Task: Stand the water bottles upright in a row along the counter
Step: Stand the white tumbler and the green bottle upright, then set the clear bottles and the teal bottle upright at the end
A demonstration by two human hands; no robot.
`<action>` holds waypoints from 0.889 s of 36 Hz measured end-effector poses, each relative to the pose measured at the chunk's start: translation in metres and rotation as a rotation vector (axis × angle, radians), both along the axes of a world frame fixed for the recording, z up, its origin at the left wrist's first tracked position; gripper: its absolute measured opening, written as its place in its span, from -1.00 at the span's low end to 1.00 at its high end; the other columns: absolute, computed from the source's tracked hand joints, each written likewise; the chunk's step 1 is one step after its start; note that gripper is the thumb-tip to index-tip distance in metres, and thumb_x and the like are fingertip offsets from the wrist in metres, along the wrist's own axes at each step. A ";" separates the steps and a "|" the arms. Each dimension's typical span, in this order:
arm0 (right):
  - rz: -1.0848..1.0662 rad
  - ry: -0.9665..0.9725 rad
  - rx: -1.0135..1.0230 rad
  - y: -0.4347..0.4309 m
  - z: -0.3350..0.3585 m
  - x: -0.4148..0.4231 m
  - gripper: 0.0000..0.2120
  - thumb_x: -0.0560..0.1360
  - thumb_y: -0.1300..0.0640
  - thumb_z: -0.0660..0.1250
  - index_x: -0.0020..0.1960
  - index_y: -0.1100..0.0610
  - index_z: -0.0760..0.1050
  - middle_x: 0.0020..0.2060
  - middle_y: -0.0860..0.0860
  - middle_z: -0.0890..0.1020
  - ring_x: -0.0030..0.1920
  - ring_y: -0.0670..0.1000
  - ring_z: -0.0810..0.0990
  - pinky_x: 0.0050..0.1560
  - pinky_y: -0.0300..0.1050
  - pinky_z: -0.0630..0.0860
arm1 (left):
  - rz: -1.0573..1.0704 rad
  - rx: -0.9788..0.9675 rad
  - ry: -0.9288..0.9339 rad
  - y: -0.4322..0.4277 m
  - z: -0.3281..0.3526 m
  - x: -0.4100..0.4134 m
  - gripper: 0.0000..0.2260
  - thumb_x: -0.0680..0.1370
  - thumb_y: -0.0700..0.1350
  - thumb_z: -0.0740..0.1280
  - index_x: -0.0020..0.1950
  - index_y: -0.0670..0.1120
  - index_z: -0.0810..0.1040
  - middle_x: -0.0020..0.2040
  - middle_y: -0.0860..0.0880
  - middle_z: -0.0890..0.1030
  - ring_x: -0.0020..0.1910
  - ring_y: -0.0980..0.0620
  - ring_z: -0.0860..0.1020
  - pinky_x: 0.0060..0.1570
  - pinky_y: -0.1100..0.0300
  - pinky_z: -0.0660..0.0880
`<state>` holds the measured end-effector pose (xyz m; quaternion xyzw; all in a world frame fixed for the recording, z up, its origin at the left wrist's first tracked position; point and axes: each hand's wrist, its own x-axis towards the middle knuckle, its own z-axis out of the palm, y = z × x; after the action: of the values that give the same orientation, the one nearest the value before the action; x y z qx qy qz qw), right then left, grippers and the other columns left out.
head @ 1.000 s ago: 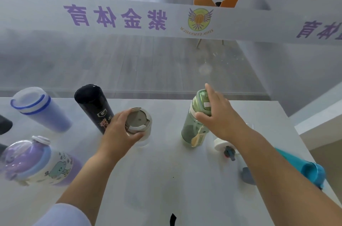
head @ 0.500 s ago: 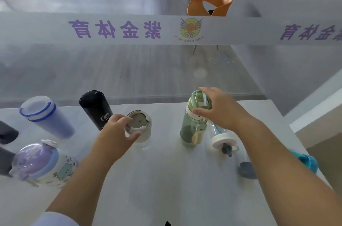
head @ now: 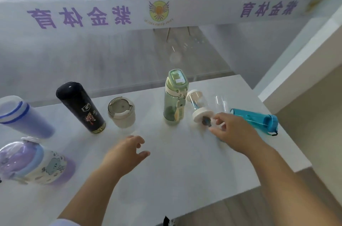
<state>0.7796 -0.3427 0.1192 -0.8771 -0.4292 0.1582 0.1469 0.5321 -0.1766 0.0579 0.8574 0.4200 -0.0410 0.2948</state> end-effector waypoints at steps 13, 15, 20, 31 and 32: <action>-0.178 0.040 -0.232 -0.074 -0.038 0.048 -0.60 0.50 -0.11 0.28 0.27 0.04 0.41 0.10 0.01 0.58 -0.03 -0.03 0.54 -0.09 -0.21 0.40 | -0.115 -0.085 0.045 -0.038 -0.022 0.069 -0.64 0.42 0.16 0.37 0.17 0.06 0.50 0.00 0.09 0.53 -0.04 0.05 0.56 0.05 0.12 0.52; -0.187 0.045 -0.239 -0.077 -0.045 0.063 -0.59 0.50 -0.12 0.27 0.28 0.03 0.40 0.12 0.00 0.58 0.01 -0.02 0.56 -0.06 -0.19 0.44 | -0.108 -0.098 0.042 -0.043 -0.025 0.088 -0.61 0.42 0.16 0.38 0.19 0.06 0.48 0.04 0.08 0.54 -0.01 0.05 0.56 0.06 0.12 0.51; -0.147 0.047 -0.253 -0.081 -0.061 0.105 -0.58 0.50 -0.14 0.26 0.30 0.00 0.38 0.15 -0.02 0.57 0.08 -0.03 0.56 0.05 -0.14 0.53 | -0.017 -0.146 -0.026 -0.057 -0.033 0.141 -0.46 0.41 0.12 0.41 0.34 0.02 0.36 0.26 -0.02 0.46 0.15 -0.02 0.52 0.17 0.04 0.49; -0.007 -0.130 -0.150 -0.086 -0.083 0.202 -0.44 0.47 -0.09 0.30 0.39 0.07 0.26 0.27 0.06 0.39 0.25 0.11 0.29 0.27 -0.05 0.33 | 0.294 -0.074 -0.170 -0.076 -0.043 0.247 -0.26 0.41 0.12 0.41 0.47 0.06 0.09 0.46 -0.14 0.13 0.43 -0.18 0.21 0.39 -0.11 0.27; 0.007 -0.147 -0.172 -0.087 -0.084 0.208 -0.42 0.46 -0.10 0.31 0.39 0.07 0.23 0.28 0.07 0.36 0.25 0.13 0.27 0.29 -0.05 0.30 | 0.318 -0.083 -0.168 -0.077 -0.044 0.253 -0.24 0.41 0.14 0.40 0.48 0.06 0.07 0.47 -0.14 0.10 0.43 -0.19 0.20 0.38 -0.12 0.26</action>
<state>0.9873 -0.4293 0.0351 -0.8941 -0.4267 0.1303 0.0389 0.7846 -0.2539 0.0142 0.7677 0.5220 0.0603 0.3668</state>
